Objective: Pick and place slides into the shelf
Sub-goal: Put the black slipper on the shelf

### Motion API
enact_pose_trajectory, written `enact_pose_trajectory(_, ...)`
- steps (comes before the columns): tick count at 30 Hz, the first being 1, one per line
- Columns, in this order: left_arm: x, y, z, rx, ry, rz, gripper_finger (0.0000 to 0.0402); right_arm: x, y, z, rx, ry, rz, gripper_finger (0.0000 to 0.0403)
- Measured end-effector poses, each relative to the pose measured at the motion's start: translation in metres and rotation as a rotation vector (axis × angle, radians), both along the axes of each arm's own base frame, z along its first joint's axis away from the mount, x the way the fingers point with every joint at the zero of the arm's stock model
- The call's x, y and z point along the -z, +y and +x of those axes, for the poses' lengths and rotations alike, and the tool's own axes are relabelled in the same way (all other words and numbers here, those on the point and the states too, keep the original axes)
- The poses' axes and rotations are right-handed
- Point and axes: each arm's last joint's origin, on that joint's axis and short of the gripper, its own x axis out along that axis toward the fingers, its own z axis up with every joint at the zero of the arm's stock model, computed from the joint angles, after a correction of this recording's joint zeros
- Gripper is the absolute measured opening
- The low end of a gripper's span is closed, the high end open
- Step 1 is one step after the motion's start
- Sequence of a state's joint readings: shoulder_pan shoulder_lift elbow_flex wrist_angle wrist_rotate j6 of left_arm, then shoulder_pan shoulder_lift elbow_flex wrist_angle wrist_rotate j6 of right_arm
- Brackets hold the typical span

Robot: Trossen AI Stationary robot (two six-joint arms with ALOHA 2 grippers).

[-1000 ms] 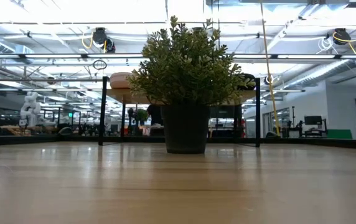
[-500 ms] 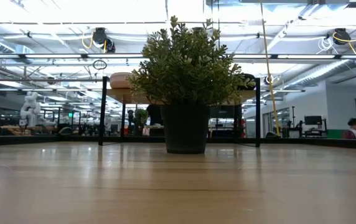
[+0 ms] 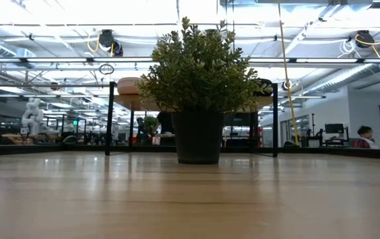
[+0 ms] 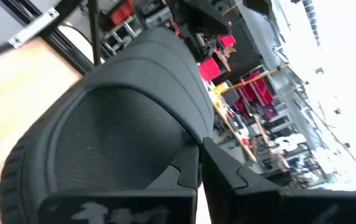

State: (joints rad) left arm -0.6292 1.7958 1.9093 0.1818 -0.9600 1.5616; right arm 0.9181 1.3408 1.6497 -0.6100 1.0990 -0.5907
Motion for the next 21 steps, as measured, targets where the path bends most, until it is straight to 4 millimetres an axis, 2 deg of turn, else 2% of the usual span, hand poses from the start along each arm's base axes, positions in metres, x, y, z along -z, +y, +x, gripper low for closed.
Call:
enact_pose_trajectory(8,0.003,-0.002,-0.002,-0.01,0.028,-0.008,0.0182,0.007,-0.005,0.023,-0.051,0.049,0.046,0.0)
enact_pose_trajectory(21,0.007,-0.028,-0.022,-0.014,0.069,-0.016,0.0182,0.022,-0.009,0.044,-0.071,0.078,0.24,0.0)
